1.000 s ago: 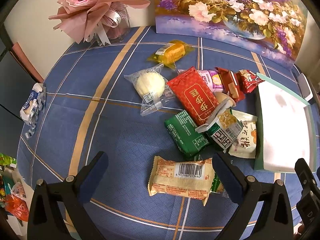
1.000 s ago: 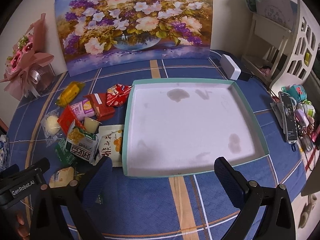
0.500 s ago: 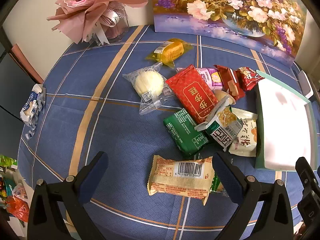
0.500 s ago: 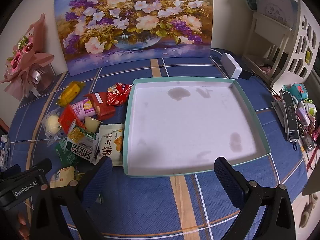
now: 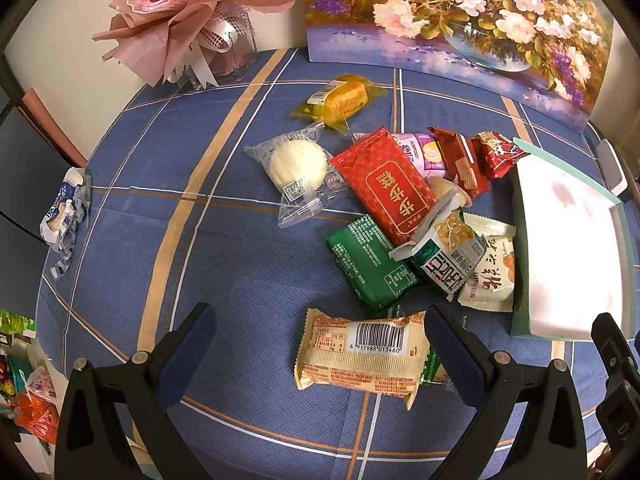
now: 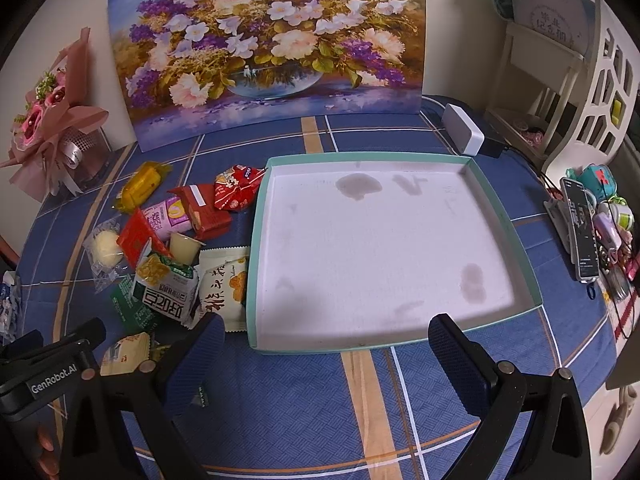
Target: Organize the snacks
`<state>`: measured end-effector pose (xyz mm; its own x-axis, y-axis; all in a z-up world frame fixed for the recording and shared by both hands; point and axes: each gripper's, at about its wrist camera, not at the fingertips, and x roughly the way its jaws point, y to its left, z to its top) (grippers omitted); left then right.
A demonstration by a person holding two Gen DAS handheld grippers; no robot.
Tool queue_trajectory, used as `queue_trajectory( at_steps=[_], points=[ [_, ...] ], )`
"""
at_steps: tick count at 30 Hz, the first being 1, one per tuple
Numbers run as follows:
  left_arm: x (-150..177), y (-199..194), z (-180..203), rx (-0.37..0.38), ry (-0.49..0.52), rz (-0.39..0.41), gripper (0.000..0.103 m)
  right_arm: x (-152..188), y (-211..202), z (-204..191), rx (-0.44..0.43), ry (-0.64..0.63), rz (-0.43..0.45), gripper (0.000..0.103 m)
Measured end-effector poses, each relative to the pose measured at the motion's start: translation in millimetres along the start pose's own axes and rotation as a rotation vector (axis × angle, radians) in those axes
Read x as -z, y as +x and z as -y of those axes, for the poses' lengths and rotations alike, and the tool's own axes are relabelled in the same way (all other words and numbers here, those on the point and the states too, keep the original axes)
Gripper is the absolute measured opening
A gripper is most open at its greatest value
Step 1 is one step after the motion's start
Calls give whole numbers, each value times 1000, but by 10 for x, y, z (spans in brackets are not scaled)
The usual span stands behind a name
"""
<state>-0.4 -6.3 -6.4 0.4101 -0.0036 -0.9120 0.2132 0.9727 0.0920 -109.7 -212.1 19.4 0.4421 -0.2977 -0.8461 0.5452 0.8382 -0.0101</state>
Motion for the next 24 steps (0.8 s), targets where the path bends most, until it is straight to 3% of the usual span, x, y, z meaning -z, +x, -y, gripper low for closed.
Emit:
queue_trajectory(
  at_steps=[24],
  points=[
    [12,59,12,0,-6,-29,103,14,32,-31,-13,-4,-17,103]
  ],
)
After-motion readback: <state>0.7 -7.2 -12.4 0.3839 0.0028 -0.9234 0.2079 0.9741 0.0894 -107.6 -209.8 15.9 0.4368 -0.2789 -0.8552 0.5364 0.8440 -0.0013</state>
